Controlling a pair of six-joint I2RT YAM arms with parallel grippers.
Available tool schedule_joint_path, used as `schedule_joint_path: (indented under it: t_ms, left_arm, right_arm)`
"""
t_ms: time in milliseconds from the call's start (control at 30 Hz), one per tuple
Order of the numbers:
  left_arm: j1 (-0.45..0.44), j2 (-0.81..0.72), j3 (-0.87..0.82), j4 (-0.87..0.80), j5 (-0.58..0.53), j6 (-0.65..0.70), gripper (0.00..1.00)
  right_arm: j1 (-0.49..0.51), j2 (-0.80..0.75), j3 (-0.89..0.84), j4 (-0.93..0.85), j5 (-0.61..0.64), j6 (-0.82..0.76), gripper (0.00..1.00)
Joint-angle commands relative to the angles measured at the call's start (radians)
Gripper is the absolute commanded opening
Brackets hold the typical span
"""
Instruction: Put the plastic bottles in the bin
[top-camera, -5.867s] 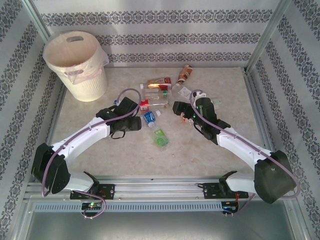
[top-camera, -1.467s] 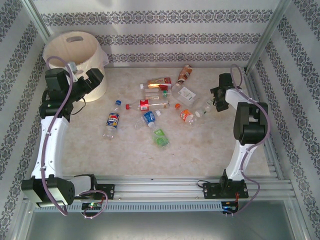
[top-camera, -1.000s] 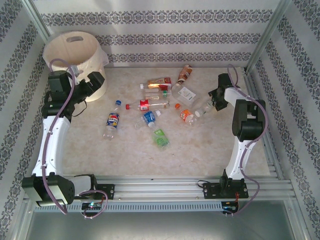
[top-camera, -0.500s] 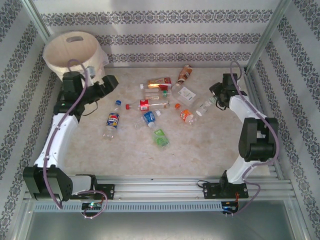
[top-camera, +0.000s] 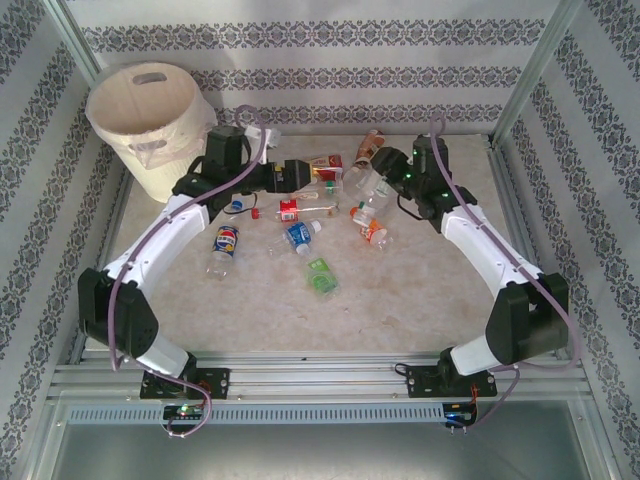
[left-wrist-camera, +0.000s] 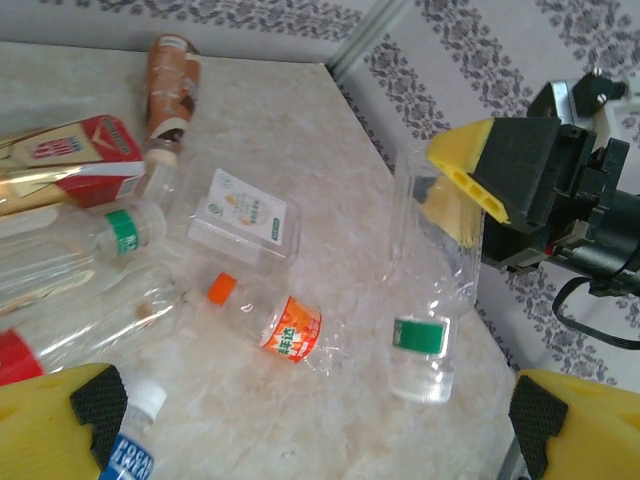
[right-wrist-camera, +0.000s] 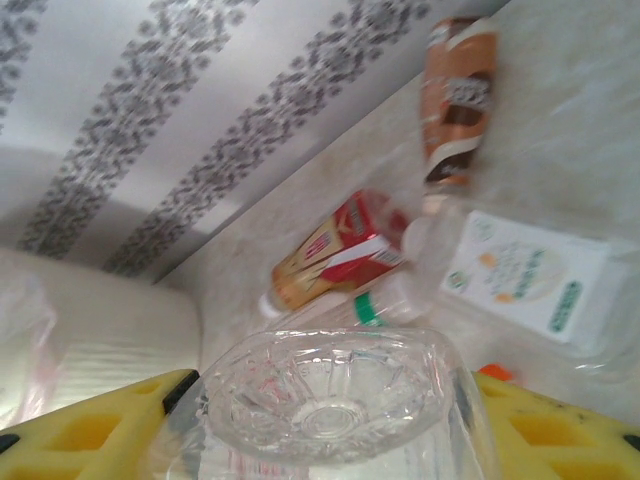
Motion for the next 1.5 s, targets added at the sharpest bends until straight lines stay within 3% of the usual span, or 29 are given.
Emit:
schedule_joint_path:
  t_ms: [0, 267, 700, 833, 933, 1067, 1233, 1300, 1467]
  left_arm:
    - [-0.04, 0.046, 0.057, 0.064, 0.026, 0.069, 1.0]
    - [-0.128, 0.145, 0.097, 0.167, 0.028, 0.039, 1.0]
    - [-0.173, 0.219, 0.109, 0.234, 0.084, -0.018, 1.0]
    - [-0.174, 0.234, 0.145, 0.136, 0.024, 0.024, 0.8]
    - [-0.173, 0.233, 0.144, 0.155, 0.028, 0.016, 0.67]
    - [-0.171, 0.219, 0.123, 0.206, -0.006, -0.017, 0.58]
    - [-0.162, 0.149, 0.075, 0.139, -0.22, 0.046, 0.52]
    - [-0.146, 0.097, 0.051, 0.094, -0.351, 0.06, 0.5]
    - [-0.052, -0.002, 0.024, 0.04, -0.54, 0.023, 0.49]
  right_arm:
    - [0.047, -0.02, 0.041, 0.071, -0.055, 0.043, 0.24]
    - [0.125, 0.002, 0.079, 0.13, -0.07, 0.096, 0.25]
    - [0.146, 0.055, 0.122, 0.135, -0.075, 0.143, 0.25]
    - [0.146, 0.045, 0.122, 0.141, -0.08, 0.146, 0.27]
    - [0.146, 0.034, 0.117, 0.138, -0.098, 0.145, 0.36]
    - [0.131, -0.002, 0.104, 0.13, -0.111, 0.145, 0.66]
    - [0.047, -0.089, 0.062, 0.138, -0.143, 0.149, 0.94]
    - [0.005, -0.139, 0.056, 0.091, -0.141, 0.132, 0.98]
    - [-0.06, -0.305, -0.075, 0.041, -0.063, 0.067, 0.98]
